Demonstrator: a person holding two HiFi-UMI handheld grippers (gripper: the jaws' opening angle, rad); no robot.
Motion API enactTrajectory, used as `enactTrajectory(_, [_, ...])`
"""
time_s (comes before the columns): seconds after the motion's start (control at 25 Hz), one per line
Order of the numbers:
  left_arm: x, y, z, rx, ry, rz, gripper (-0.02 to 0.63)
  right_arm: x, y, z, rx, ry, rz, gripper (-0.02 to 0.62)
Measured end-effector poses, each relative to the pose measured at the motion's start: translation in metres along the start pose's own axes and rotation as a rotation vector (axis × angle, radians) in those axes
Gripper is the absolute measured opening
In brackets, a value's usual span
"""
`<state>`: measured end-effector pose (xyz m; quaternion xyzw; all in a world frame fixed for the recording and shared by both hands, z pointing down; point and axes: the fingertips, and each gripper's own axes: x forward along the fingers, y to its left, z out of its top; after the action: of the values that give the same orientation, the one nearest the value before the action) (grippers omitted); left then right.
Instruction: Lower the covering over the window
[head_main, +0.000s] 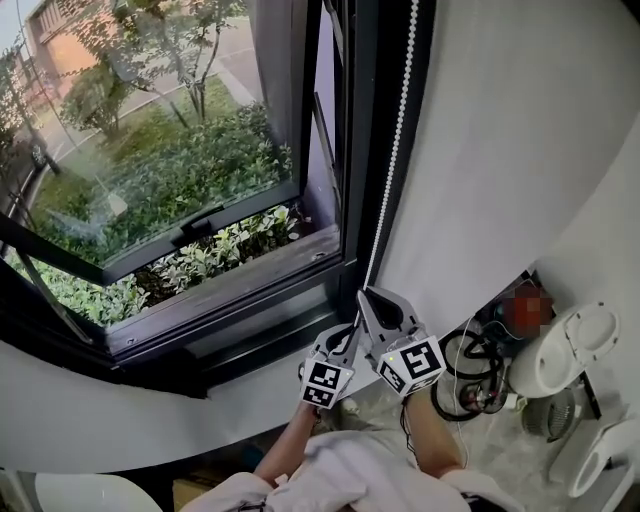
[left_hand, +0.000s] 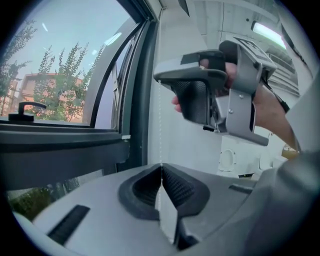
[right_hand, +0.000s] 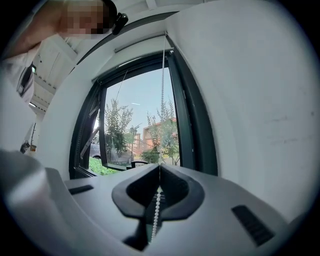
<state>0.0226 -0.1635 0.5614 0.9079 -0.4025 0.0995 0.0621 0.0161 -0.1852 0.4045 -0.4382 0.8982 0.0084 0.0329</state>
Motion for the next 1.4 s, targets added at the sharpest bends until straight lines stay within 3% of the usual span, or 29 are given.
enactTrajectory(0.4, [-0.002,-0.005,-0.054,-0.018,0.127,-0.013,0.020,0.008,0.000,-0.062,0.052,0.116,0.012,-0.003])
enactTrajectory(0.64, [-0.012,-0.007,-0.053,-0.023,0.127,-0.026,0.021,0.009,0.005,-0.090,0.072,0.169,0.032,-0.003])
enactTrajectory(0.76, [-0.022,-0.004,-0.046,-0.040,0.118,-0.042,0.058,0.008,0.006,-0.107,0.079,0.205,0.037,-0.003])
enactTrajectory(0.84, [-0.030,-0.001,-0.035,-0.056,0.095,-0.050,0.093,0.006,0.006,-0.118,0.086,0.230,0.039,-0.003])
enactTrajectory(0.96, [-0.044,0.004,-0.004,-0.053,0.040,-0.054,0.096,0.001,0.007,-0.133,0.101,0.254,0.037,-0.003])
enactTrajectory(1.4, [-0.066,0.011,0.131,0.067,-0.210,-0.080,0.095,-0.005,0.011,-0.160,0.119,0.304,0.041,-0.003])
